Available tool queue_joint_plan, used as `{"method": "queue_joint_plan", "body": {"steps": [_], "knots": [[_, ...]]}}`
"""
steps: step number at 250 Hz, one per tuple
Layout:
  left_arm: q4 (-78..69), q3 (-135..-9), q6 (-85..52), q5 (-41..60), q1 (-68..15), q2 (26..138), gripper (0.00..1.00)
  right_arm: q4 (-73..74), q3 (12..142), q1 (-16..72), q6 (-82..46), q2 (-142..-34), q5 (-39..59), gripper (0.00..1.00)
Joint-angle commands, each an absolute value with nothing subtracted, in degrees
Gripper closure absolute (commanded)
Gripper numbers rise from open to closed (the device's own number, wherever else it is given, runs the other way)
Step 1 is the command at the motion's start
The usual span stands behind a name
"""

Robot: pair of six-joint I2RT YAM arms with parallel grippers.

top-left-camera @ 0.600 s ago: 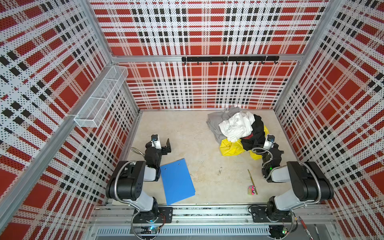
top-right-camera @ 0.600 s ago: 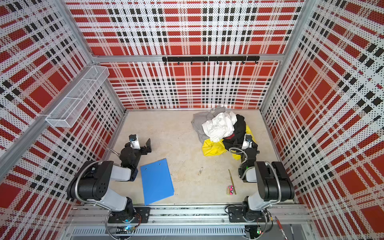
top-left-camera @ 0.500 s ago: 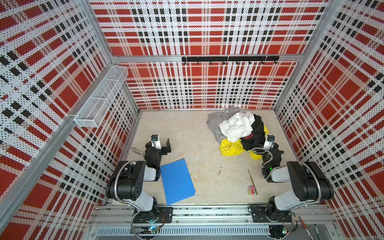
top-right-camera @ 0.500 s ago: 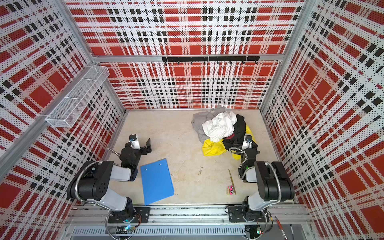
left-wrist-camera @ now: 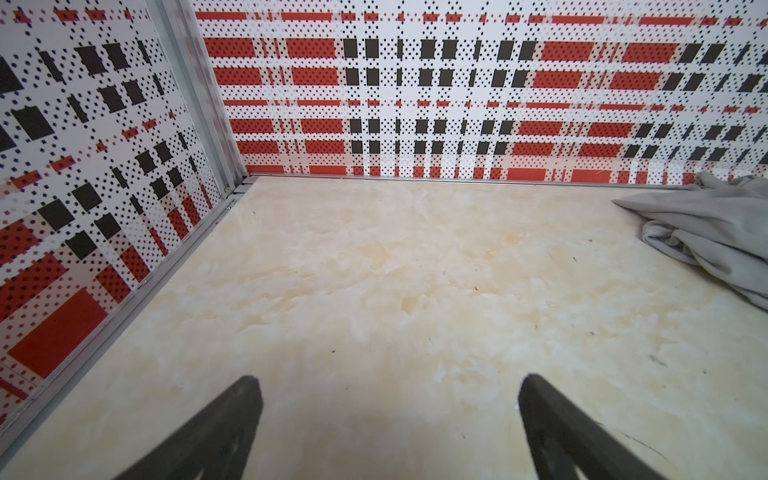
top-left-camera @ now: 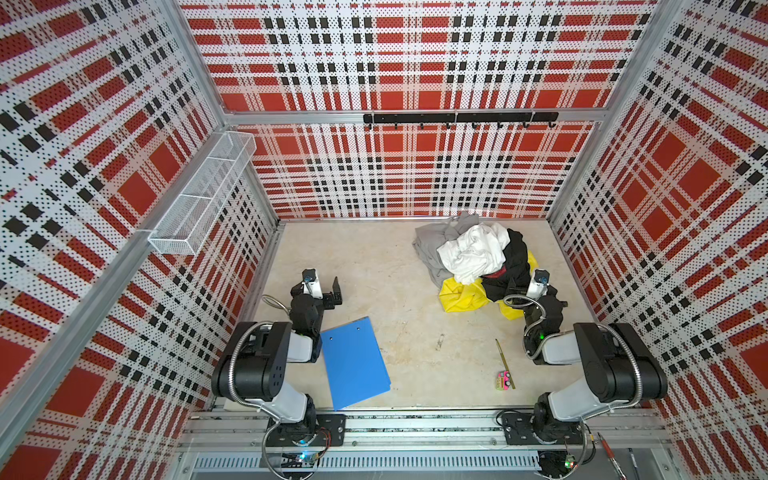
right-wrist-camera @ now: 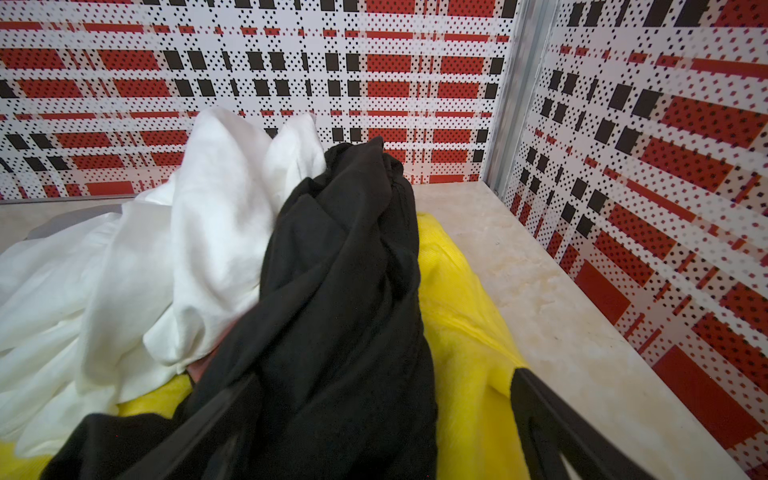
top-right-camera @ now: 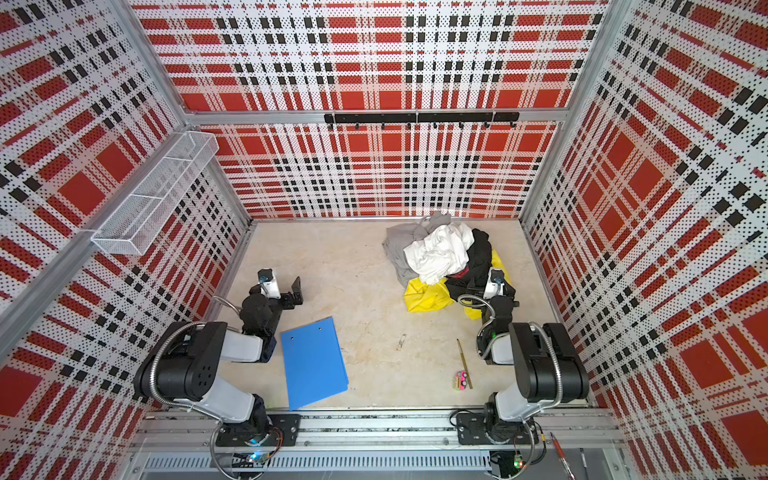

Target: Pick out a specific cloth from the pile

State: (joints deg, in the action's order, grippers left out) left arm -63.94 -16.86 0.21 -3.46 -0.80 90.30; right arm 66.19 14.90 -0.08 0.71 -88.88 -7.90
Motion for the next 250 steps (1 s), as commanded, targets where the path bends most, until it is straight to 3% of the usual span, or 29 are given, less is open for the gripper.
{"method": "queue_joint_plan", "body": {"steps": [1,179,217,250], "knots": [[-66.53,-17.14,0.59,-3.92,-0.99,90.13,0.01,68.4,15.65,0.18,1.4,-89.21,-7.43,0.0],[-66.94,-16.29,-0.81,-0.51,0.64,88.69,0.01,72.04,13.62,0.25,1.06,-88.33,-7.5,0.0],[-64.91,-15.02,-0.39,-2.01,0.26,83.55,0.01,67.77,13.35,0.26,1.73,-82.73,-6.98,0.0],[-51.06,-18.22,0.43,-5.68,-2.94,74.82,0.01,55.41,15.17,1.63,0.14,-73.5,-10.42,0.0]]}}
